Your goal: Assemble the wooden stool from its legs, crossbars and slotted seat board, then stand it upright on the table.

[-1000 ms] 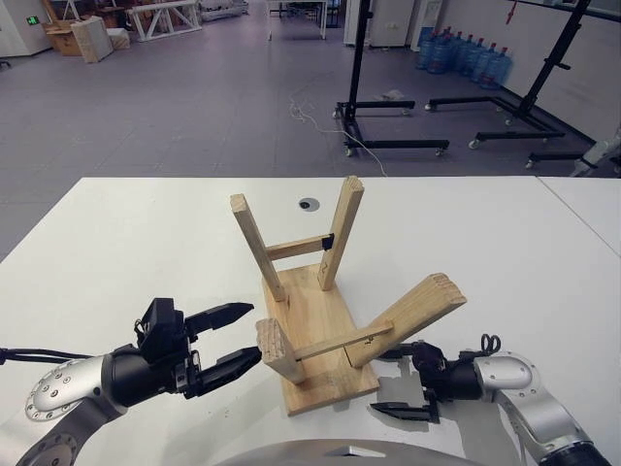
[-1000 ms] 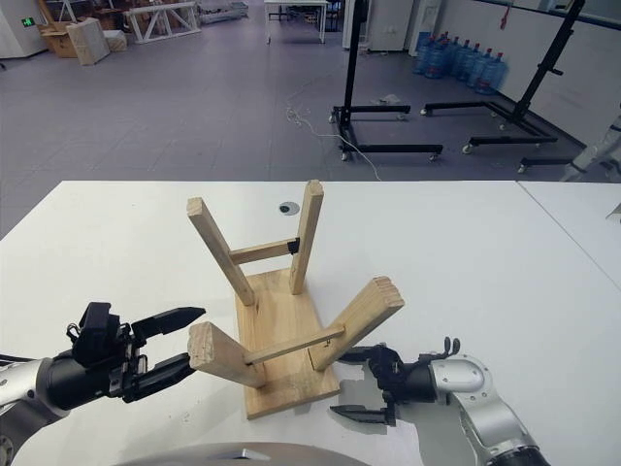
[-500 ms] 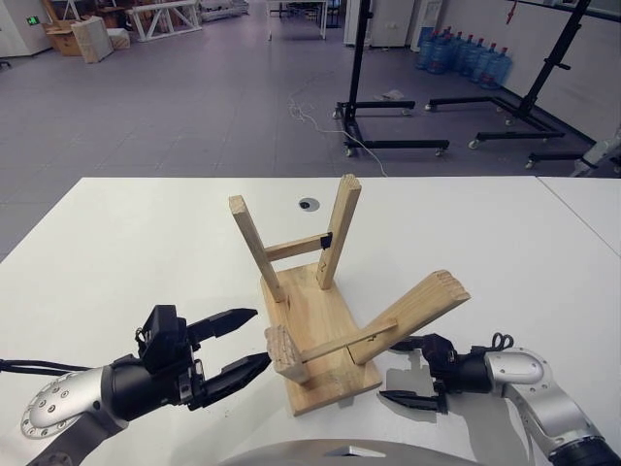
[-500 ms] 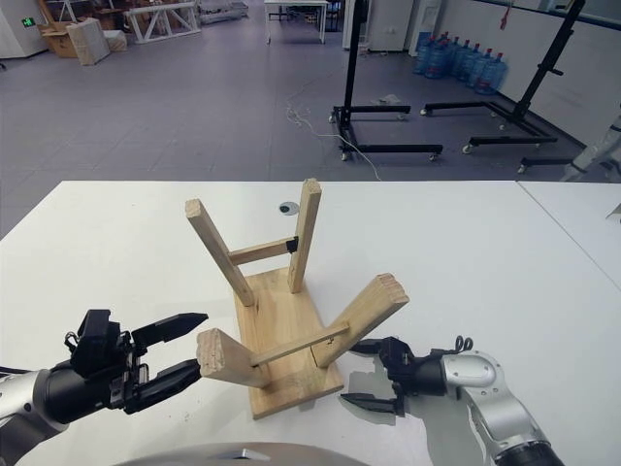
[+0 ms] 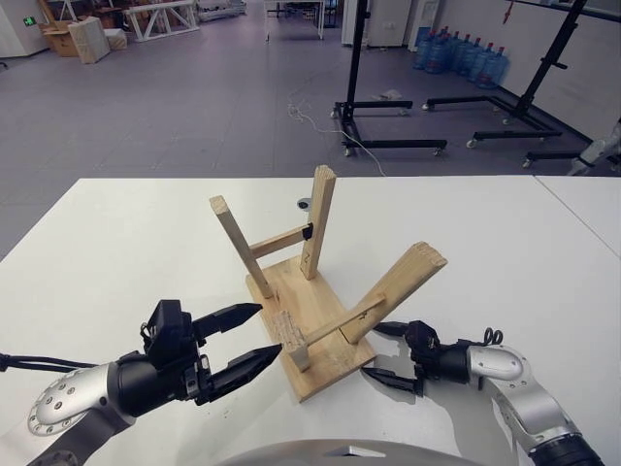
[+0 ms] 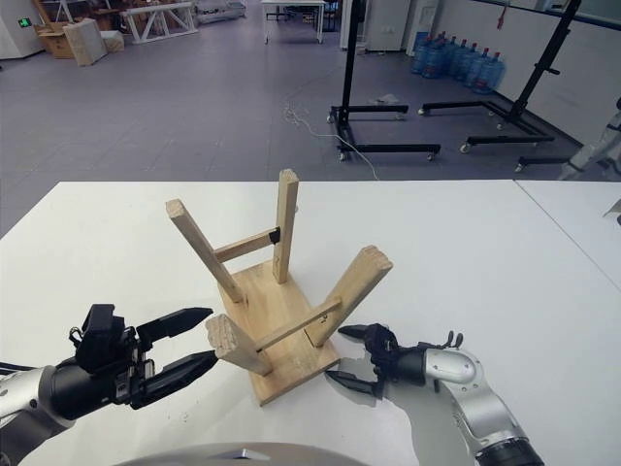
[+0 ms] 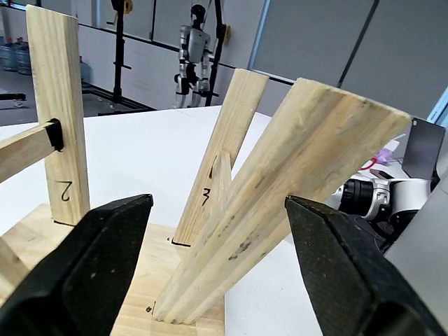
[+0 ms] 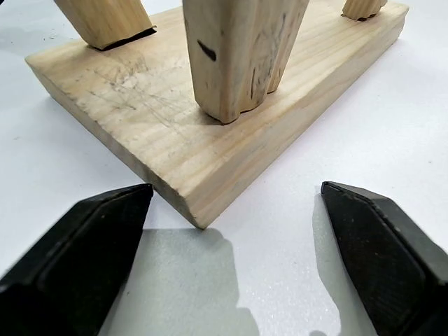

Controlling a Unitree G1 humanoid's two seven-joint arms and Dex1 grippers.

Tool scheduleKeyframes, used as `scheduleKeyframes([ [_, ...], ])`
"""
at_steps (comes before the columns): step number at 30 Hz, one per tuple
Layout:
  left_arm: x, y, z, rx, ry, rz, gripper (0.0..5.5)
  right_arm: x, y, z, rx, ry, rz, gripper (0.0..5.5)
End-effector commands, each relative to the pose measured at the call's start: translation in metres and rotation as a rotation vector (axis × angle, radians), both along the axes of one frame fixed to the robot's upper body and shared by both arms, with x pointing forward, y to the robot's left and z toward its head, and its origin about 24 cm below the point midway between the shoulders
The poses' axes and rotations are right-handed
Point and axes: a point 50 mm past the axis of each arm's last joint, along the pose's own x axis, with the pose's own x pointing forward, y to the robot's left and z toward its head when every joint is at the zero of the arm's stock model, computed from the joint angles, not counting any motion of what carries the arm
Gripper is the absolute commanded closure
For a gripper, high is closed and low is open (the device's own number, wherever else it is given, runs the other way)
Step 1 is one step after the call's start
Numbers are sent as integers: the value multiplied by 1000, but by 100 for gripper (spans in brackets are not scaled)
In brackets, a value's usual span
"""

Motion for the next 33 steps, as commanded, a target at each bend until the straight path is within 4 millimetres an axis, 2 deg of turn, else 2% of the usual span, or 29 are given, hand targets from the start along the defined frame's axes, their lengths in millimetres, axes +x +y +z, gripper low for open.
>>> scheduleKeyframes([
  [1,5,0,-3,11,-13,38,204,1,3,-11,-30,45,-29,105],
  [6,13,1,-7,31,-31,80,204,19,4,-9,-27,-69,-148,105],
  [13,19,2,-13,50,-39,97,204,26,15,-7,24,-144,-221,105],
  [18,29,11,-19,70,-42,198,204,33,21,24,241,-276,-317,105],
  [20,32,11,-19,60,-49,220,204,29,24,33,333,-288,-341,105],
  [22,29,9,-21,55,-45,221,204,20,30,54,524,-265,-335,105],
  [24,27,8,-23,58,-40,218,204,15,33,68,614,-264,-315,105],
  [26,28,6,-25,59,-41,218,204,17,27,81,646,-313,-372,105],
  [29,27,4,-24,50,-44,219,204,32,11,105,645,-466,-505,105],
  [31,26,5,-24,48,-42,224,204,39,11,125,668,-527,-501,105],
  [33,24,6,-25,48,-38,228,204,43,23,156,723,-618,-419,105],
])
